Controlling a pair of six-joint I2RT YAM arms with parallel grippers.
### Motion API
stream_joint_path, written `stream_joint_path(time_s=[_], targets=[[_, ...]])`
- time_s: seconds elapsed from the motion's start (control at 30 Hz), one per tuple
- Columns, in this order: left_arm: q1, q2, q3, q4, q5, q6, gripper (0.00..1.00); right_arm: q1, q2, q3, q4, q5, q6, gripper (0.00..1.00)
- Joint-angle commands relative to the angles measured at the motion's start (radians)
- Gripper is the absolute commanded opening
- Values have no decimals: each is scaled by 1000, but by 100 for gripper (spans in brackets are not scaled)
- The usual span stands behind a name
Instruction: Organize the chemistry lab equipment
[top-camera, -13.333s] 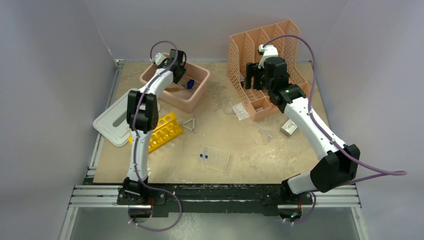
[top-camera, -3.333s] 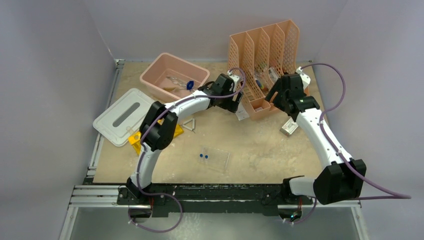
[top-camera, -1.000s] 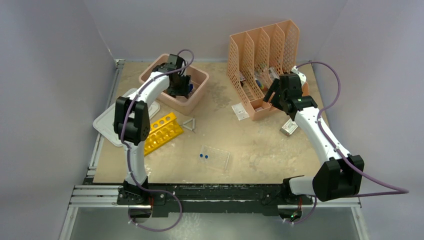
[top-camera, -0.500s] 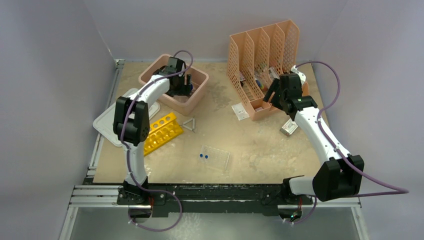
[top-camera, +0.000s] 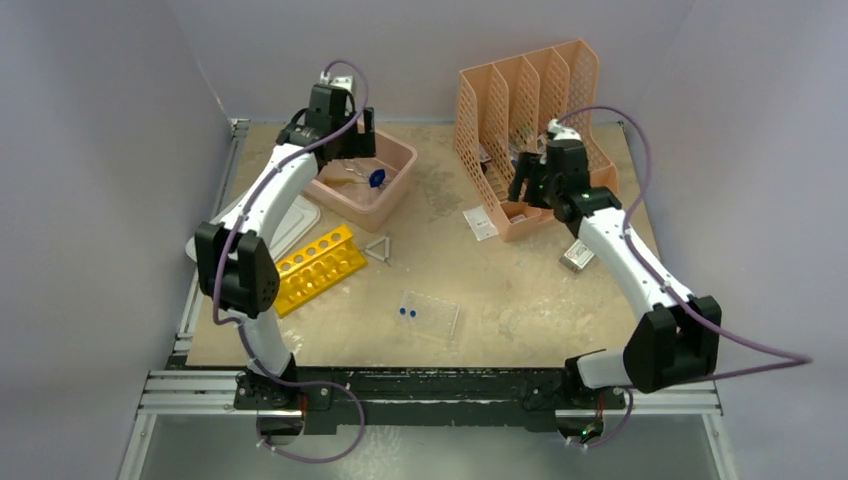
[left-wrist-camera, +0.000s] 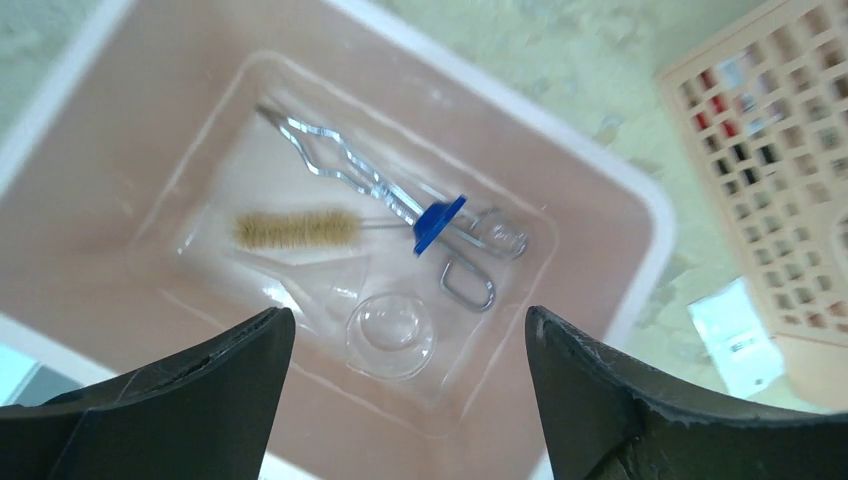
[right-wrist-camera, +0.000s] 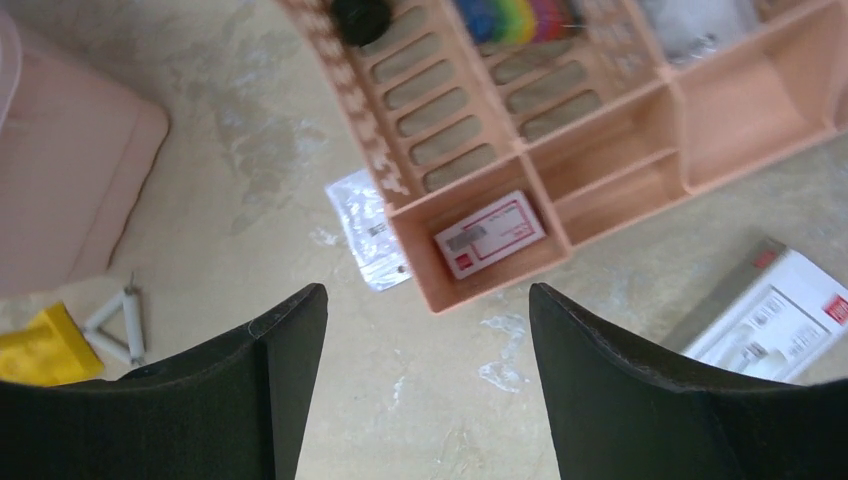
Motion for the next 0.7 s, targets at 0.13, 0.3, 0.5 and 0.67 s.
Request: stream_joint_path(time_s=[0.13,0.3,0.5,0.67], targets=[[6,-245,-109,249,24,-13,81,237,245,171,-53,36,-184,71],[6,-333,-198,317,30,-42,82,295,401,254,-100,121,-224,71],[6,-340,-197,273,56,-59,81,295,575,371,-164,178,-196,78],[6,-342,-193,242,59,-47,81,300,657,422,-184,222,-236,74]])
